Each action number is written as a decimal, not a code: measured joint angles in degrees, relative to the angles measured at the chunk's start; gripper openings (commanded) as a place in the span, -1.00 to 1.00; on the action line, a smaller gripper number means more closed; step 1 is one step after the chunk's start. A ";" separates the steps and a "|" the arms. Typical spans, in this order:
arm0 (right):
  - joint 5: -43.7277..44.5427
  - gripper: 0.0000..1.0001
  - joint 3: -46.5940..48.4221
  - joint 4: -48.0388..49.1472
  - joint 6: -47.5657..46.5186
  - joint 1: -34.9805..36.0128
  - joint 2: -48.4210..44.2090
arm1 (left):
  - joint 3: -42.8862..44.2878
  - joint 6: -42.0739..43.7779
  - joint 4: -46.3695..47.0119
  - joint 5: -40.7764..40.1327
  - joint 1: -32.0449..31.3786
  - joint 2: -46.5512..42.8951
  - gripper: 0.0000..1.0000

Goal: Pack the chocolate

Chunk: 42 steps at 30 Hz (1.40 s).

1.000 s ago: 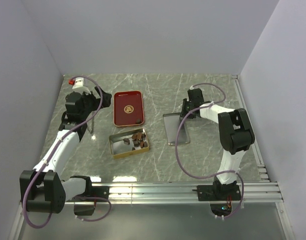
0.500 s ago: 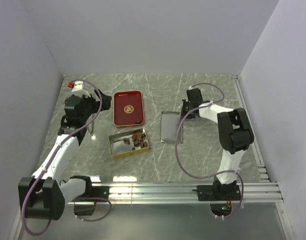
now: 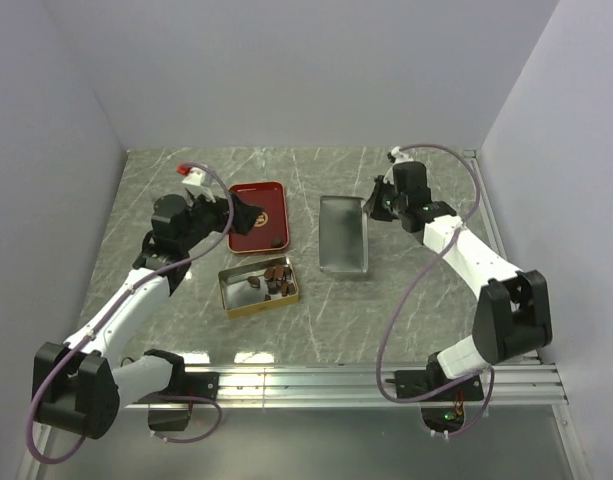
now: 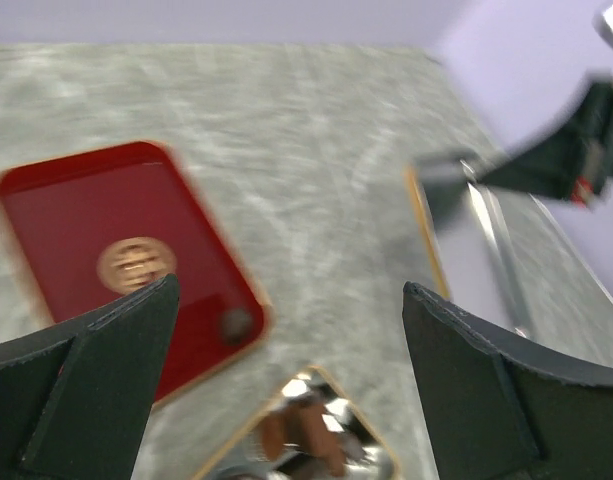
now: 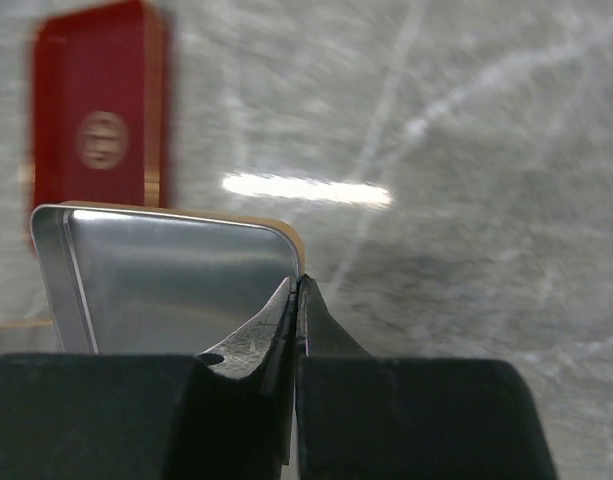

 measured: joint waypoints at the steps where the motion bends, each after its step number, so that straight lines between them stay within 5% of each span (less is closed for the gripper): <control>1: -0.48 -1.00 0.22 0.31 0.11 0.46 -1.11 | 0.00 0.02 0.59 1.14 -1.36 0.13 0.99; 10: -3.10 -1.00 0.28 5.66 1.86 7.48 -6.80 | -1.22 -2.64 9.03 7.50 -10.99 2.38 0.99; 20: -5.25 -1.00 -4.26 12.02 4.22 10.91 -11.69 | -4.70 -4.55 11.78 2.03 -22.93 3.69 0.94; 28: -6.86 -1.00 -8.92 15.80 5.62 13.51 -16.33 | -8.24 -7.93 11.41 -9.20 -32.02 3.43 -0.63; 31: -6.69 -0.75 -10.32 16.72 5.55 14.14 -18.23 | -8.87 -9.46 10.54 -13.70 -34.07 2.67 -0.99; 37: -4.31 0.11 -10.91 17.07 5.20 14.62 -20.11 | -8.44 -9.38 6.34 -20.79 -37.59 2.43 -0.99; 42: 0.02 0.35 -11.30 15.43 3.80 14.73 -24.48 | -5.22 -7.13 -1.51 -29.77 -40.28 2.49 -0.99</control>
